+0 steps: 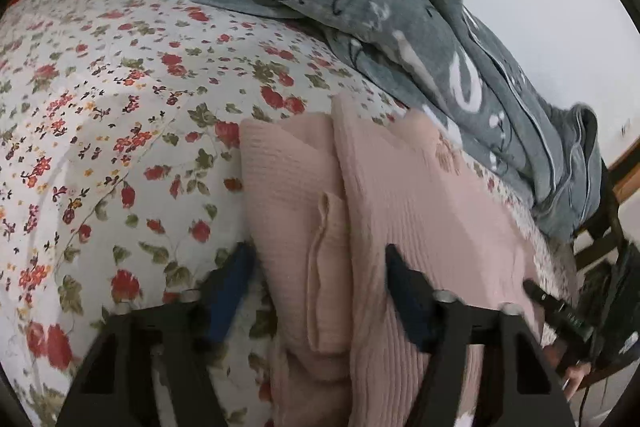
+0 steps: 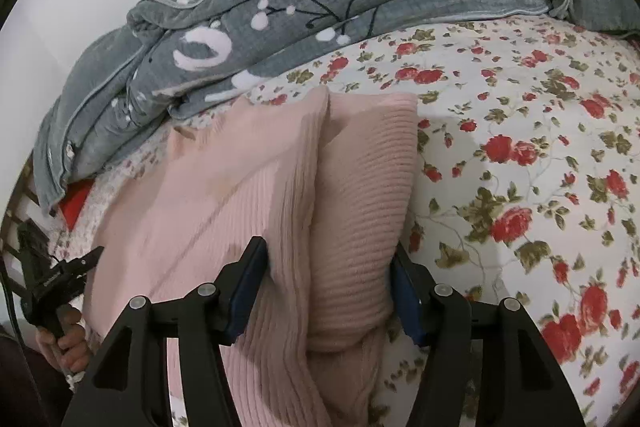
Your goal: Fold small clothes
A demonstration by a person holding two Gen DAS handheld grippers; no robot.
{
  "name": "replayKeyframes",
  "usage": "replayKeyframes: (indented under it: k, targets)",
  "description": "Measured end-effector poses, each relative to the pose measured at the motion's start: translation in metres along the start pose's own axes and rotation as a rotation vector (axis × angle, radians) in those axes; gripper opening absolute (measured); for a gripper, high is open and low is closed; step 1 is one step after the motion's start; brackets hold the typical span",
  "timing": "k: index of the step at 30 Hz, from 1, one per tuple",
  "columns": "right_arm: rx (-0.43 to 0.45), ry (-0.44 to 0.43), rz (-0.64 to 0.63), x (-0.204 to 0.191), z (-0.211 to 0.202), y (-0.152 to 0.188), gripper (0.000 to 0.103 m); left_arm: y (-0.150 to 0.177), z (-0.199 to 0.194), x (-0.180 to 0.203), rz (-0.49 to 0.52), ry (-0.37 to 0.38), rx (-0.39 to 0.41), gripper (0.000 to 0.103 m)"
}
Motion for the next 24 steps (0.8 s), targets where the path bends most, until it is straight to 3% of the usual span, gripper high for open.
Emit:
replayKeyframes:
  k: [1, 3, 4, 5, 6, 9, 16, 24]
  targets:
    - [0.001, -0.002, -0.001, 0.000, 0.001, -0.001, 0.055, -0.001, 0.002, 0.001, -0.010, 0.017, -0.009, 0.046]
    - [0.001, -0.003, -0.006, -0.002, 0.005, -0.003, 0.050, -0.002, 0.003, 0.005, -0.036, 0.062, -0.023, 0.026]
    - [0.001, -0.007, -0.010, -0.004, 0.005, -0.004, 0.047, -0.003, 0.002, 0.006, -0.038, 0.067, -0.019, 0.023]
    - [0.000, -0.016, -0.011, -0.005, 0.005, -0.005, 0.037, -0.004, 0.001, 0.008, -0.035, 0.068, -0.017, 0.022]
    - [0.005, -0.022, -0.009, -0.005, 0.004, -0.005, 0.028, -0.005, -0.001, 0.009, -0.033, 0.067, -0.012, 0.021]
    - [0.046, -0.039, -0.006, -0.008, -0.010, -0.008, 0.024, -0.008, -0.011, 0.015, -0.031, 0.070, -0.005, 0.020]
    - [0.059, -0.057, 0.002, -0.021, -0.031, -0.004, 0.023, -0.005, -0.033, 0.019, -0.015, 0.066, 0.000, 0.020]
    - [0.033, -0.075, 0.000, -0.030, -0.063, 0.028, 0.022, 0.021, -0.056, 0.017, 0.008, 0.052, -0.020, 0.020]
Point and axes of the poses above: each gripper's, at about its wrist camera, not at the fingertips, and z roughly the way its jaws point, x to its right, y to its underside, the point moved 10 cm from there along z, roughly the way its jaws point, and after that the axes turned 5 degrees about -z, right-handed, at the moved point
